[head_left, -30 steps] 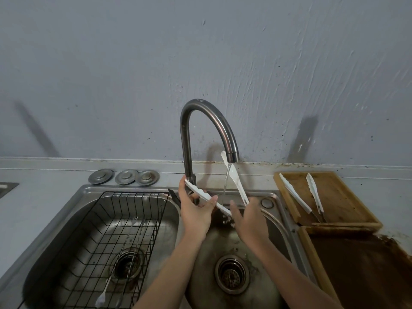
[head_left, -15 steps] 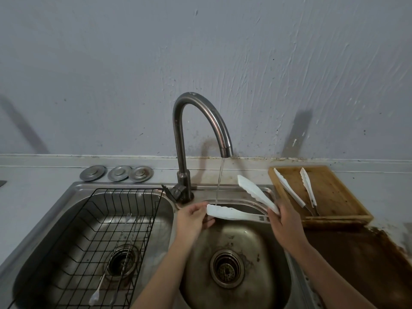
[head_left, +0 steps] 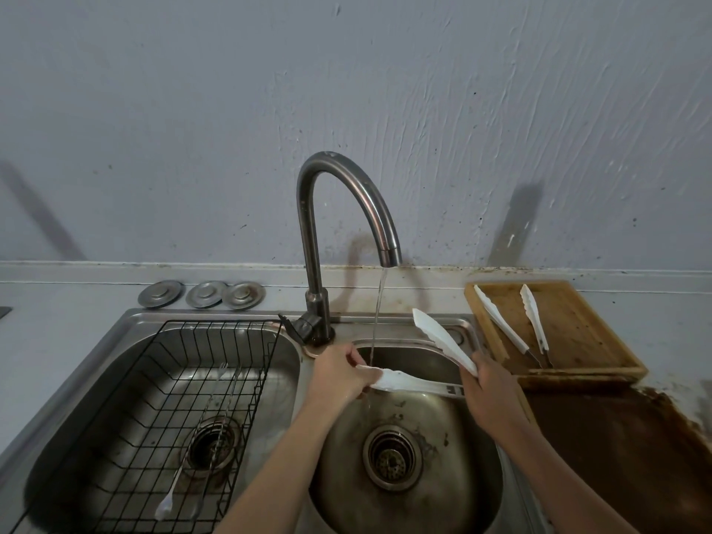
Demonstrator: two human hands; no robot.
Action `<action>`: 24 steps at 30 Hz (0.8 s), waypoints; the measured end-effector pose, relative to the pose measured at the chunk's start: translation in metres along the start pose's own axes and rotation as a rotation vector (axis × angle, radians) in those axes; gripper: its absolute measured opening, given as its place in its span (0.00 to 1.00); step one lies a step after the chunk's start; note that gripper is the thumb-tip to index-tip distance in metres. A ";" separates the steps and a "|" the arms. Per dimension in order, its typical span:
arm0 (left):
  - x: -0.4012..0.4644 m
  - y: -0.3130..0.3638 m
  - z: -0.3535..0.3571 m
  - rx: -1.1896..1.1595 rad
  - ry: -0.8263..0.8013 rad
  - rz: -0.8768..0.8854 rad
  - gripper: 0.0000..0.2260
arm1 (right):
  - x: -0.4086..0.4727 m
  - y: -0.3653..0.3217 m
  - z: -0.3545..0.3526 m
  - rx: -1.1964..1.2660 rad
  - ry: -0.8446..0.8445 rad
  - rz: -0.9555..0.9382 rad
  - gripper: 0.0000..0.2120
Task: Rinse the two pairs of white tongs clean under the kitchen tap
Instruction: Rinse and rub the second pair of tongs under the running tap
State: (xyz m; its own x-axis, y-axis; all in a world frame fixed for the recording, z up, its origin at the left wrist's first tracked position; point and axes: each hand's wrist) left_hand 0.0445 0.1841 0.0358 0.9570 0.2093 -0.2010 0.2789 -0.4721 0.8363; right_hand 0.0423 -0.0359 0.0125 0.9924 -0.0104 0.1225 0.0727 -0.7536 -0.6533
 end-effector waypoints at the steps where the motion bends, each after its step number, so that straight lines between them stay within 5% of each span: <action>1: 0.003 0.001 0.000 0.094 -0.014 0.015 0.09 | 0.001 -0.001 0.000 -0.005 -0.013 0.010 0.04; 8: 0.021 0.006 0.000 0.465 -0.370 -0.009 0.12 | 0.017 -0.023 -0.009 -0.204 -0.042 0.035 0.09; 16: 0.025 -0.005 0.008 0.441 -0.356 0.247 0.09 | 0.028 -0.046 -0.005 -0.343 -0.010 -0.022 0.10; 24: 0.029 -0.006 0.002 0.353 -0.321 0.251 0.09 | 0.031 -0.045 -0.005 -0.310 -0.016 0.006 0.11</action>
State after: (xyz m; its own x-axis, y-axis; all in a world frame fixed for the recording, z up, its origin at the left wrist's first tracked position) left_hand 0.0709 0.1914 0.0240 0.9587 -0.1929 -0.2090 -0.0043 -0.7444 0.6677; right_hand 0.0690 -0.0053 0.0491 0.9944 -0.0072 0.1056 0.0353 -0.9180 -0.3950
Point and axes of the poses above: each hand's wrist, its own x-axis towards the middle knuckle, its own z-axis out of the palm, y = z × x, and after that the axes turned 4 degrees about -z, right-handed
